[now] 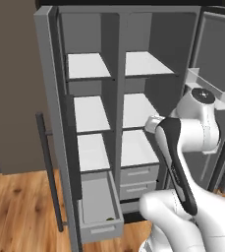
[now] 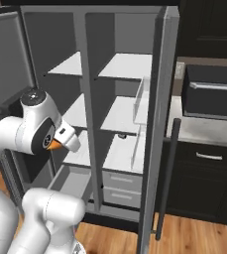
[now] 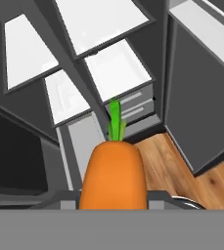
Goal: Take the lime and carrot from the fridge shelf and place them in the freezer drawer to begin freezing them.
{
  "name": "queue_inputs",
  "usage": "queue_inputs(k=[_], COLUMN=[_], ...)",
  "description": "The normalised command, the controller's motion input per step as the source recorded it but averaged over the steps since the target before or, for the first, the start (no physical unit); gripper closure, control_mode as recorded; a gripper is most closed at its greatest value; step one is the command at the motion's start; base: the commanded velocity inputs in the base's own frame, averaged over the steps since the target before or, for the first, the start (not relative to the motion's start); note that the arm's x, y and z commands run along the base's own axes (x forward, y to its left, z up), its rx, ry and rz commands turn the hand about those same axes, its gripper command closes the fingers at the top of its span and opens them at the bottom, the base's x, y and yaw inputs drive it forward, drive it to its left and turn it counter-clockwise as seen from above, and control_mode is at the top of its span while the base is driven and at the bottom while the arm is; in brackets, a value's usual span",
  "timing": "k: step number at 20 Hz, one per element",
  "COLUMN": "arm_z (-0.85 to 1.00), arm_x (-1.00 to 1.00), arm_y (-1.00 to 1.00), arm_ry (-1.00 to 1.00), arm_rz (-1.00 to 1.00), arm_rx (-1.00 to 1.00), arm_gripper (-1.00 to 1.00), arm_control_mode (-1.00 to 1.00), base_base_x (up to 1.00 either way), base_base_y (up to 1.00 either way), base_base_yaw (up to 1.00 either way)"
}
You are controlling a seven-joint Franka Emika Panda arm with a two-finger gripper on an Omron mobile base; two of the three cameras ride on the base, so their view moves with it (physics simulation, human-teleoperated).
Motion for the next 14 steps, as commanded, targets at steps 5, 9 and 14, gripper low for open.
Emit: queue_inputs(k=[5, 9, 14], arm_z=[0.0, 0.0, 0.0], arm_x=[0.0, 0.0, 0.0], arm_y=[0.0, 0.0, 0.0], arm_ry=[0.0, 0.0, 0.0], arm_rz=[0.0, 0.0, 0.0], arm_rx=[0.0, 0.0, 0.0], arm_gripper=[1.0, 1.0, 1.0], arm_control_mode=[1.0, 1.0, 1.0], base_base_x=[-0.57, -0.06, 0.07], base_base_y=[0.0, 0.05, 0.09], base_base_yaw=[0.19, 0.21, 0.19])
